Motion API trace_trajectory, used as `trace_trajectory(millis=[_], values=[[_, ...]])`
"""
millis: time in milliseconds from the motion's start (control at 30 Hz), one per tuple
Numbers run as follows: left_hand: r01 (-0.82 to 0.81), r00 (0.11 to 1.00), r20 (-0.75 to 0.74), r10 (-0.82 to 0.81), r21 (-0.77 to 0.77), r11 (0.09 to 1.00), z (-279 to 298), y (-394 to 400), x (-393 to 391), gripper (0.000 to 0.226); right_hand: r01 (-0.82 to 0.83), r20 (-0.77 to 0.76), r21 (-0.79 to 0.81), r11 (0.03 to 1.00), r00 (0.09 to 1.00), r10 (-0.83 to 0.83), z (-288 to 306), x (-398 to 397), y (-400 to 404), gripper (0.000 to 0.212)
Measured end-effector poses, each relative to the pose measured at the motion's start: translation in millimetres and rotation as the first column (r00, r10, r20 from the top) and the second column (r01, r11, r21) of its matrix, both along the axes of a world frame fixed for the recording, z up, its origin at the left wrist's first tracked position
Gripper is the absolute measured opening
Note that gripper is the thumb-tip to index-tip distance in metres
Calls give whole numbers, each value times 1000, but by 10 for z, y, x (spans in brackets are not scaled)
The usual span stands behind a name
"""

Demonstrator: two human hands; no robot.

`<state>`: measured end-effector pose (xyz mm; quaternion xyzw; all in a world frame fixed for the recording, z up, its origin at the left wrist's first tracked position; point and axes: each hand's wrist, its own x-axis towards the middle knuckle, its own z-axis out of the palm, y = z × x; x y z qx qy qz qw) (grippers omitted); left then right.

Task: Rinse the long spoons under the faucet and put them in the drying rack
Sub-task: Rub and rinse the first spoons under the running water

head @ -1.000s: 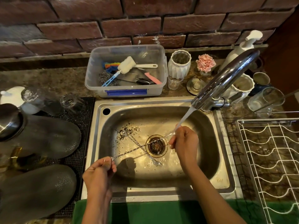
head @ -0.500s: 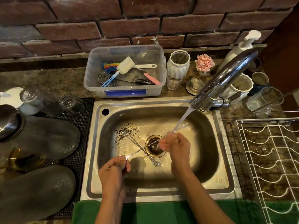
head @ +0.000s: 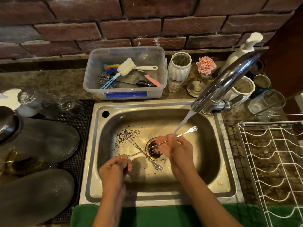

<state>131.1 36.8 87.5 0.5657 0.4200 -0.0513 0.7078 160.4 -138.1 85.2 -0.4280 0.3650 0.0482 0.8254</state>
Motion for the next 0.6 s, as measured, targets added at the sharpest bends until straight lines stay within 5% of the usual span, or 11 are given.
trace_trajectory(millis=[133,300,467,600], values=[[30,1000,-5,-30,27,999,-5,-102,58,31,194,-42,67,979,981,-192,26,49,-84,11],[61,997,-45,-62,-33,998,9,-395,146,15,-63,-58,36,997,996,65,7,-79,191,10],[66,998,-1,-66,-41,997,61,-346,251,19,169,-49,85,982,985,-166,-13,111,-93,15],[114,993,-2,-114,-42,993,80,-592,312,22,-58,-29,38,998,998,59,8,61,161,6]])
